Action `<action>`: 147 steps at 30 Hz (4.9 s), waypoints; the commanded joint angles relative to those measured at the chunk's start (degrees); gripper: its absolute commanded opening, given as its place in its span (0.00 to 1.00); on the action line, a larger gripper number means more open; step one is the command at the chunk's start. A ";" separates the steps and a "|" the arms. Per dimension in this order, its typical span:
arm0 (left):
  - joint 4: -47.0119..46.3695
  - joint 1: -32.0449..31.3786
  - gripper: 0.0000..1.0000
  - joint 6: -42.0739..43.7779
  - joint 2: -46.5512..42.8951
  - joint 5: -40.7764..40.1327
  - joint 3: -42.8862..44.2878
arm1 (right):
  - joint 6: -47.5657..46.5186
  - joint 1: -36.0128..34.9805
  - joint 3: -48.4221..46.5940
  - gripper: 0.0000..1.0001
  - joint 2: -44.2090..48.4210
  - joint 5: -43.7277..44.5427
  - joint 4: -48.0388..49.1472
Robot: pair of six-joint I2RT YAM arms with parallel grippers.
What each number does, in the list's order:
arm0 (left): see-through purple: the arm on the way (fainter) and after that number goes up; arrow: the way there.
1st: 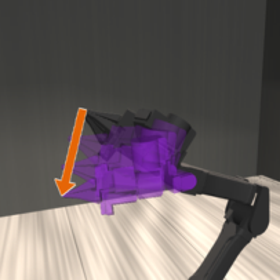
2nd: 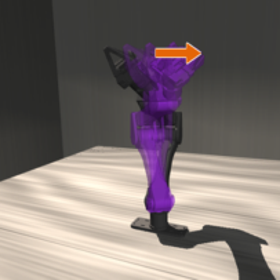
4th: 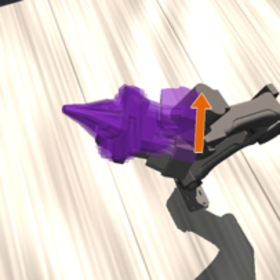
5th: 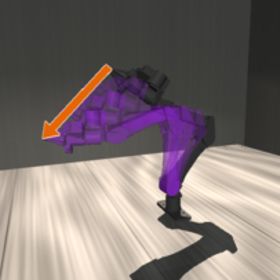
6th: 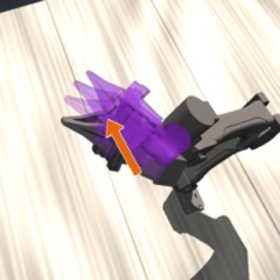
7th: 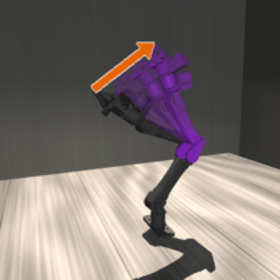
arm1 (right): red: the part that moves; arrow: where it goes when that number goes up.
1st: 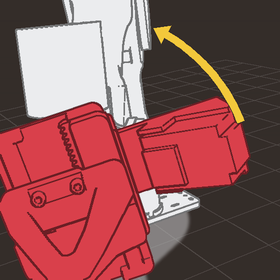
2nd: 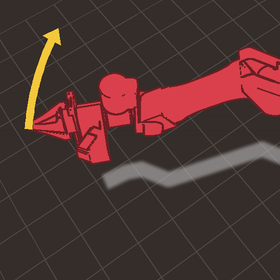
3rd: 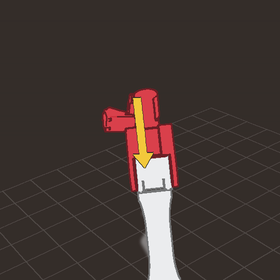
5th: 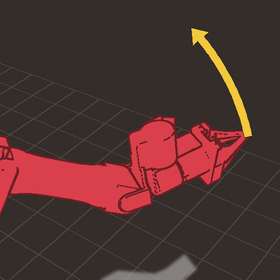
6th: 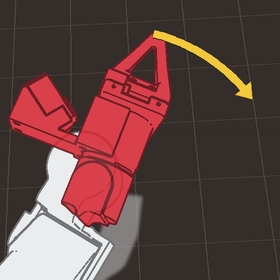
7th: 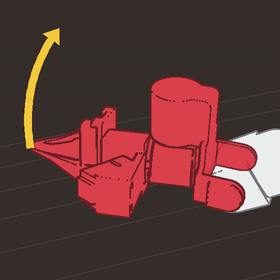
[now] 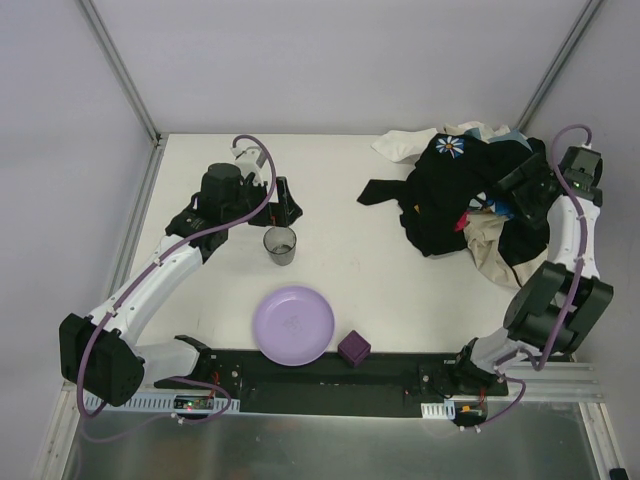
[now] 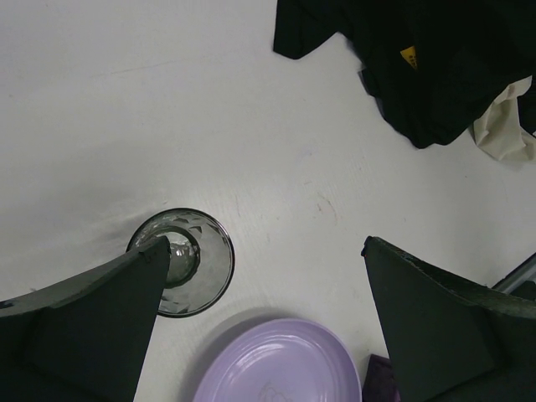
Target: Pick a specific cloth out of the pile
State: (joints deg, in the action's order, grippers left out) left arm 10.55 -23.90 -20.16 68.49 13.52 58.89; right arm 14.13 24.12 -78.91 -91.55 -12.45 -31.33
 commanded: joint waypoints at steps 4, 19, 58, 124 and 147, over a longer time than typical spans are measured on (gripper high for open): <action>-0.53 0.43 0.99 -0.49 -2.22 3.36 0.52 | 0.72 -1.35 5.87 0.96 11.47 -7.06 0.22; -0.53 0.43 0.99 -2.16 -3.71 4.67 -1.68 | 2.48 -14.44 12.47 0.96 11.58 -7.16 4.26; -0.61 0.43 0.99 -1.55 0.59 7.14 1.31 | -3.31 -4.08 -27.36 0.00 -5.74 17.36 -6.20; 1.93 0.70 0.99 -5.50 8.49 9.33 12.29 | -5.78 -16.56 10.63 0.97 4.02 7.52 -0.49; 6.15 -7.03 0.99 -8.93 29.15 13.81 27.93 | -5.08 -13.05 -1.51 0.47 -12.86 7.97 0.74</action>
State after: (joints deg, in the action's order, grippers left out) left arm 16.62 -29.39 -27.51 95.09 25.41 81.93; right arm 8.73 9.54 -78.26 -102.94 -2.94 -33.12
